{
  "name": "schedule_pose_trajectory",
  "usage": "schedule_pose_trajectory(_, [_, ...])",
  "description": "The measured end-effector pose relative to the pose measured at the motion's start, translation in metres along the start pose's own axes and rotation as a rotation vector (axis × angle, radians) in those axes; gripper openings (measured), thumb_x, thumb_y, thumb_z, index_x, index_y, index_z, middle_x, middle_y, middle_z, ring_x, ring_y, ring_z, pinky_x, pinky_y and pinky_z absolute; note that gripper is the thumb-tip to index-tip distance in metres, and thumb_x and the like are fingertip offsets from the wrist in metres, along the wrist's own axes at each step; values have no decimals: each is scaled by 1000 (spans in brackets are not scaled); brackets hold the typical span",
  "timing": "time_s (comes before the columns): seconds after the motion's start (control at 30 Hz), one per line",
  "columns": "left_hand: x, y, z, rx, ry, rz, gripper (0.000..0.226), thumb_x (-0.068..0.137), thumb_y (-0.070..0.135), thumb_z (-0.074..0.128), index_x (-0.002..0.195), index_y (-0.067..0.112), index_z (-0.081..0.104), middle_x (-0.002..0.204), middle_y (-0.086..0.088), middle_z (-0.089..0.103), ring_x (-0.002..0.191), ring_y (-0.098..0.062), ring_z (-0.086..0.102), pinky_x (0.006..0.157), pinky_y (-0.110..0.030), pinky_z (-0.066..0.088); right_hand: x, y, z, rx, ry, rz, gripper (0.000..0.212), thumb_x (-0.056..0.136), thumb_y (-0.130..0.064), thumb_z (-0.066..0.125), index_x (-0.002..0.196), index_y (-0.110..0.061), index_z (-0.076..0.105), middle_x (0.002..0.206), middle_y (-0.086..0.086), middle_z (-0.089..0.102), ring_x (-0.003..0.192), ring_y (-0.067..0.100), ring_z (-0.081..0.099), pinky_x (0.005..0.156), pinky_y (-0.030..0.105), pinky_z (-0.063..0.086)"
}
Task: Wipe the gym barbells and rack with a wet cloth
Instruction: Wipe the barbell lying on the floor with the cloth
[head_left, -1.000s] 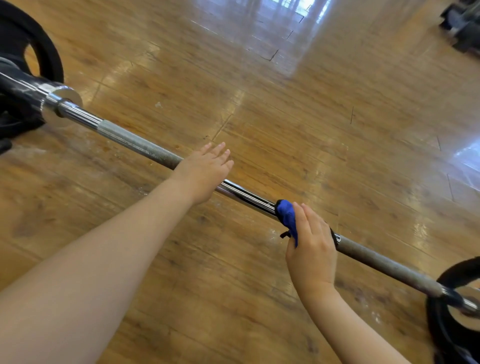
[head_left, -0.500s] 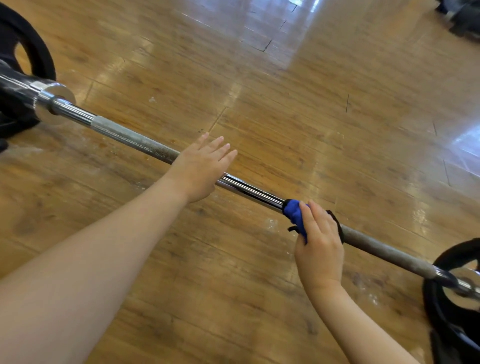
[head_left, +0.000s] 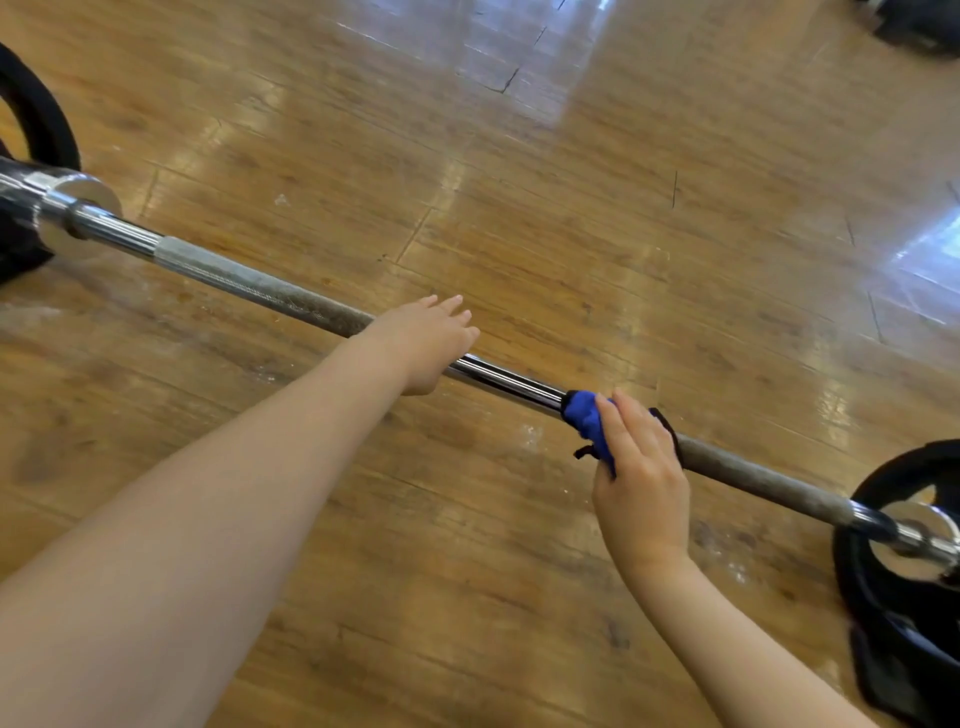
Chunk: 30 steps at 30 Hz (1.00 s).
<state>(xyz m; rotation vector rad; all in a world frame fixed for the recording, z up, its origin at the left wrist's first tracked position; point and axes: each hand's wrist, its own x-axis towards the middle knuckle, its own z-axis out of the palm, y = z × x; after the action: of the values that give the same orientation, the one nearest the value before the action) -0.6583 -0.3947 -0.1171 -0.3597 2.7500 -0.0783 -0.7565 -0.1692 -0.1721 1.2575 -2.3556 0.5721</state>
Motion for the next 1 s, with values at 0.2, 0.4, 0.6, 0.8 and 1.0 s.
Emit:
schedule_pose_trajectory(0.2, [1,1,2,5,8,-19,65,91,-2,41,150,9,14,158,-8,12,146,-21,3,117,-33,7,26,-56,22,47,-70,-126,51,72,-4,36,113,2,65,115,20,64,99,35,63,93,39,46])
schedule_pose_trajectory(0.4, [-1,1,4,-14,32,-36,71,89,-7,42,150,9,11,158,-8,12,146,-20,1,118,-33,6,11,-16,9,70,-59,-127,46,78,-1,42,118,0,63,121,19,61,104,37,60,99,37,39])
schedule_pose_trajectory(0.6, [-2,2,6,-28,57,-40,71,89,-8,41,151,10,10,158,-7,12,146,-19,4,119,-32,7,5,-2,4,49,10,-14,42,73,8,50,113,5,64,112,21,64,98,40,63,93,42,48])
schedule_pose_trajectory(0.8, [0,4,6,-16,65,-57,67,90,-2,45,150,9,15,158,-7,15,146,-19,6,119,-31,8,41,-62,33,73,-35,-216,39,77,-1,41,105,2,67,101,17,68,84,32,66,76,36,52])
schedule_pose_trajectory(1.0, [-1,1,7,-38,60,-40,69,89,-5,44,150,11,17,158,-6,14,146,-18,5,118,-32,7,31,-5,14,20,-45,-339,42,76,0,45,117,-6,51,108,13,66,86,29,65,76,35,50])
